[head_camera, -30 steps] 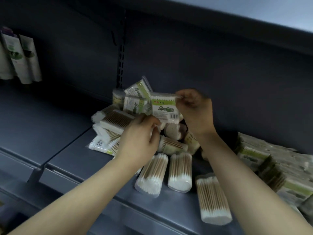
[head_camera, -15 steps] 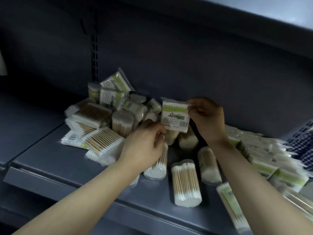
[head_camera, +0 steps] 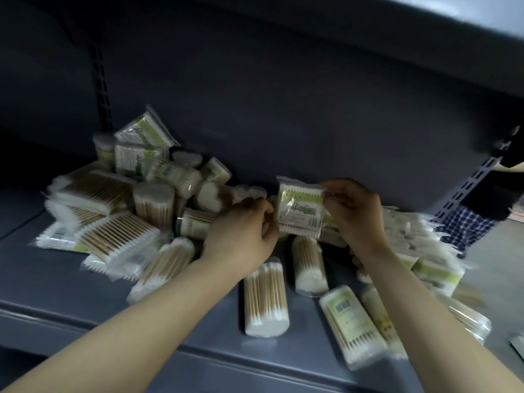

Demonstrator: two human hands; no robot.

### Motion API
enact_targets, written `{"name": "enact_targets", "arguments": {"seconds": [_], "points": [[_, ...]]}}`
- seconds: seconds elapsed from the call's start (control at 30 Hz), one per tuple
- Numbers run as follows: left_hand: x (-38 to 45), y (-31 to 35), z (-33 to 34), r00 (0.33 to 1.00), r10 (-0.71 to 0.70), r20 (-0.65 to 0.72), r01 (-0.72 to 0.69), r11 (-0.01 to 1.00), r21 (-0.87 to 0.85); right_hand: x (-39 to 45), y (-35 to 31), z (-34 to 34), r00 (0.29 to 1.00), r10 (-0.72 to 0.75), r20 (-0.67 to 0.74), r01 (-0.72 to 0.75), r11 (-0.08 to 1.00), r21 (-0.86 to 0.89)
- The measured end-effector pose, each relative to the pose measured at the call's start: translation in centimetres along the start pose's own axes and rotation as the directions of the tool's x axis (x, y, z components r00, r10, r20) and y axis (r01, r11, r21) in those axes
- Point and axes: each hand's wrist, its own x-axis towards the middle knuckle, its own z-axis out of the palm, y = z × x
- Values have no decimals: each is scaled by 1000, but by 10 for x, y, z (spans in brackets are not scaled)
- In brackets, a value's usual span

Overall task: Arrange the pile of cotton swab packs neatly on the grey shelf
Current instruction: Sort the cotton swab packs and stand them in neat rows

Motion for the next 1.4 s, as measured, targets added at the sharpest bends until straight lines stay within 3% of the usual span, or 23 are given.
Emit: {"name": "enact_targets", "arguments": {"seconds": [0.23,0.4,0.57,0.9,1.13,1.23,1.33,1.4], "points": [[5,21,29,996,48,75,-47,999,-9,-7,17,-25,999,42,-27,-42,999,-5],[14,41,38,976,-79,203,124,968,-219,-9,29,-46,997,63,-50,-65,997,-39],[22,51,49,943,-170,287,291,841,-456,-10,34,-60,991,129,-20,-128,992,18],[26,62,60,957,-154,245,259,831,-492,-14,30,-73,983,183,-17,-183,983,14],[32,70,61,969,-148,198,235,800,-552,-13,35,-77,992,128,18,-128,992,-8],[38,75,59,976,-67,210,169,837,-520,-12,35,-79,994,101,28,-102,995,9],[44,82,60,982,37,187,21,954,-298,-10,37,-85,997,79,9,-79,996,32],[44,86,62,984,52,173,-19,982,-188,-9,42,-90,995,87,-41,-88,996,-16]]}}
